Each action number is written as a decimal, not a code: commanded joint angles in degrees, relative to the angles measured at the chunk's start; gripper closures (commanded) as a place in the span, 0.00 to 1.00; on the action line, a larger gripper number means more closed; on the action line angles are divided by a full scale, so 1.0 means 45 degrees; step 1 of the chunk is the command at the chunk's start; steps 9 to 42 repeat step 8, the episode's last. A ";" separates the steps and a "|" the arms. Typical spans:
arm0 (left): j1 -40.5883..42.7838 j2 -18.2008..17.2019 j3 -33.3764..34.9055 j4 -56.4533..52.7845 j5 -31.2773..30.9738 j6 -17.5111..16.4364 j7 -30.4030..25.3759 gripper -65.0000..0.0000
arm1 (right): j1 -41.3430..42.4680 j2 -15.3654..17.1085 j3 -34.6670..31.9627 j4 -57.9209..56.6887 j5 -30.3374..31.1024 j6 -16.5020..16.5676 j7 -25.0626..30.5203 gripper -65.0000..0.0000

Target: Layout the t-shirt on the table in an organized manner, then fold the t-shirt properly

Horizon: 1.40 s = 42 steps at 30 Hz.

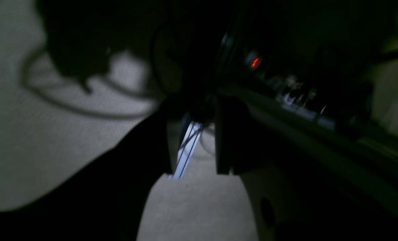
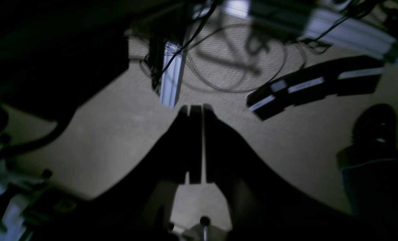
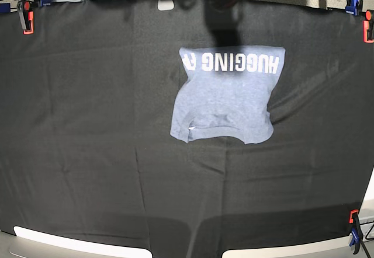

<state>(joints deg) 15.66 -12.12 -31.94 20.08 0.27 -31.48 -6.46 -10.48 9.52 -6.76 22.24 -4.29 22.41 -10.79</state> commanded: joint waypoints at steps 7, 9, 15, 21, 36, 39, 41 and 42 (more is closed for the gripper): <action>0.0049 0.0194 -0.0044 0.0044 -0.0015 -0.0044 -0.0160 0.76 | -0.0024 0.0180 -0.0005 0.0029 0.0078 -0.0418 0.0262 1.00; 0.0049 0.0272 -0.0044 0.0044 -0.0015 -0.0049 -0.0151 0.76 | 0.0005 0.0175 -0.0005 0.0029 0.0083 -0.0413 0.0267 1.00; 0.0049 0.0272 -0.0044 0.0044 -0.0015 -0.0049 -0.0151 0.76 | 0.0005 0.0175 -0.0005 0.0029 0.0083 -0.0413 0.0267 1.00; 0.0049 0.0272 -0.0044 0.0044 -0.0015 -0.0049 -0.0151 0.76 | 0.0005 0.0175 -0.0005 0.0029 0.0083 -0.0413 0.0267 1.00; 0.0049 0.0272 -0.0044 0.0044 -0.0015 -0.0049 -0.0151 0.76 | 0.0005 0.0175 -0.0005 0.0029 0.0083 -0.0413 0.0267 1.00; 0.0049 0.0272 -0.0044 0.0044 -0.0015 -0.0049 -0.0151 0.76 | 0.0005 0.0175 -0.0005 0.0029 0.0083 -0.0413 0.0267 1.00; 0.0049 0.0272 -0.0044 0.0044 -0.0015 -0.0049 -0.0151 0.76 | 0.0005 0.0175 -0.0005 0.0029 0.0083 -0.0413 0.0267 1.00; 0.0049 0.0272 -0.0044 0.0044 -0.0015 -0.0049 -0.0151 0.76 | 0.0005 0.0175 -0.0005 0.0029 0.0083 -0.0413 0.0267 1.00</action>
